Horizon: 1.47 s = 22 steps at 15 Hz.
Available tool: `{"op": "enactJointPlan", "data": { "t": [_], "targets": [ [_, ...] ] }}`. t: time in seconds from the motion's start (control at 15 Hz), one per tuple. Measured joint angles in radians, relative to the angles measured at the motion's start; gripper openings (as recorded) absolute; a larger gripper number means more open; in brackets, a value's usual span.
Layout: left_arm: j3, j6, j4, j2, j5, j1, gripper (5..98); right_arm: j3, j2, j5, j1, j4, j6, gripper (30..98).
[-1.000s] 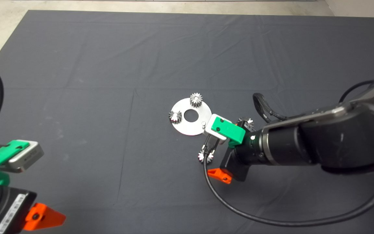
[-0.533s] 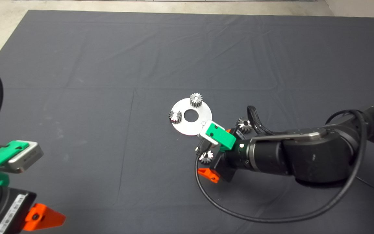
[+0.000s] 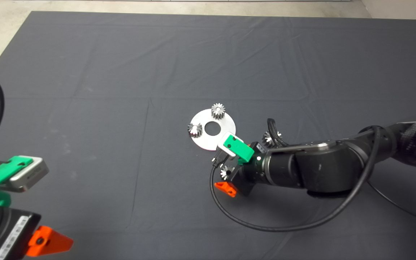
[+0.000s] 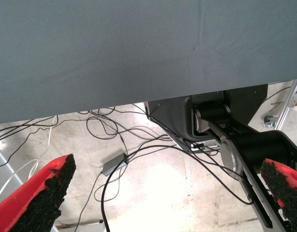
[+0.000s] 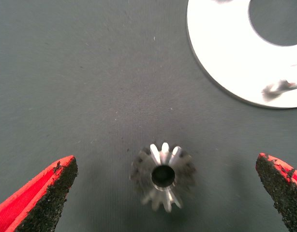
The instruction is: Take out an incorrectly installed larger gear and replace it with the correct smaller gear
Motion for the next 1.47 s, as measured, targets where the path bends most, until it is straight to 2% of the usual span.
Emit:
{"op": "enactJointPlan", "data": {
  "t": [0.13, 0.33, 1.0, 1.2, 1.33, 1.47],
  "targets": [
    [0.0, 0.0, 0.0, 0.0, 0.0, 0.0, 98.2, -0.009, 0.01, 0.002, -0.022, -0.014, 0.0, 97.8],
    [0.0, 0.0, 0.0, 0.0, 0.0, 0.0, 98.2, -0.009, 0.011, 0.002, -0.045, -0.096, 0.0, 97.8],
    [0.0, -0.003, 0.0, 0.0, 0.0, 0.0, 98.2, -0.024, 0.013, 0.001, -0.091, -0.142, -0.003, 97.7],
    [0.0, -0.004, 0.0, 0.0, 0.0, 0.0, 98.2, -0.034, 0.013, 0.001, -0.104, -0.151, -0.004, 96.3],
    [0.0, -0.004, 0.0, 0.0, 0.0, 0.0, 98.2, -0.034, 0.014, 0.001, -0.105, -0.157, -0.01, 90.2],
    [0.0, -0.004, 0.0, 0.0, 0.0, 0.0, 98.2, -0.034, 0.013, 0.001, -0.105, -0.157, -0.01, 90.0]
  ]
}}
